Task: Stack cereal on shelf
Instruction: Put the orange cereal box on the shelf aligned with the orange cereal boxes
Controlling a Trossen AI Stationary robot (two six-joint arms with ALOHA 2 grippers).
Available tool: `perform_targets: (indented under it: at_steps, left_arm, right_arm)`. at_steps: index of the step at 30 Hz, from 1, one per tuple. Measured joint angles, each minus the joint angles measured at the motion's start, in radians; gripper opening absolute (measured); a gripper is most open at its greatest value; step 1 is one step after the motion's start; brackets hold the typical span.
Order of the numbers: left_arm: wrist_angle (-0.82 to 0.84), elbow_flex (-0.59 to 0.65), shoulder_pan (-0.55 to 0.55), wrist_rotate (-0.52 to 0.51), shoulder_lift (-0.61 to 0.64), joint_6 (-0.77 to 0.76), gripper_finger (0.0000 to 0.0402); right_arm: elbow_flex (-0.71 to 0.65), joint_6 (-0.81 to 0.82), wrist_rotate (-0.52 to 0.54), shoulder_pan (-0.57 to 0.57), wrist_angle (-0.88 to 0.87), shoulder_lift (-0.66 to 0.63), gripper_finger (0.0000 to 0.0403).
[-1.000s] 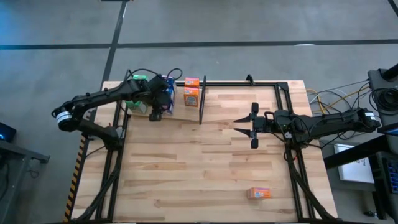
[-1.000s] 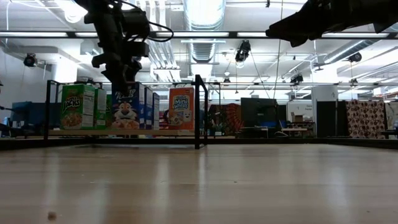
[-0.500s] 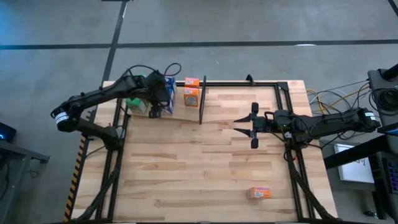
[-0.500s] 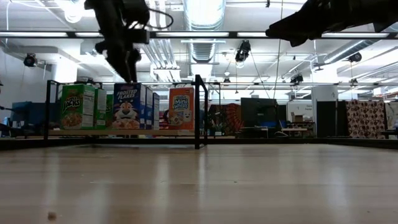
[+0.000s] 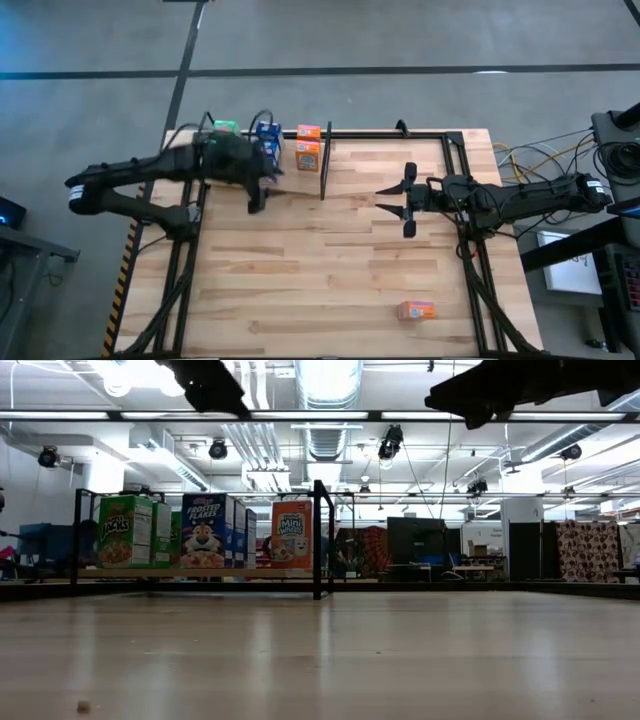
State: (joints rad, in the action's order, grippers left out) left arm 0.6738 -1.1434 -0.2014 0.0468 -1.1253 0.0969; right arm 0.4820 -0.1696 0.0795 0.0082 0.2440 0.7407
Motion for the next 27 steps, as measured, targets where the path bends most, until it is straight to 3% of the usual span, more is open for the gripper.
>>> perform_targets:
  at_steps: [7,13,19,23,27]
  left_arm:
    - [-0.328,0.230,0.274,-0.124,0.070,-0.095,0.0242]
    - [-0.504,0.360,0.428,-0.268,0.064,-0.100,0.0242]
    - [-0.647,0.441,0.502,-0.326,0.058,-0.107,0.0242]
    - [-0.652,0.450,0.509,-0.328,0.057,-0.107,0.0242]
    - [-0.634,0.443,0.509,-0.329,0.057,-0.107,0.0242]
  right_arm:
    - [0.000,0.101,0.000,0.000,-0.009,0.002,0.0134]
    - [0.000,0.262,-0.011,0.001,-0.008,0.007,0.0134]
    - [0.033,0.473,-0.166,0.028,-0.011,0.059,0.0134]
    - [0.104,0.554,-0.177,0.103,-0.089,0.135,0.0134]
    - [0.229,0.591,-0.177,0.180,-0.277,0.227,0.0134]
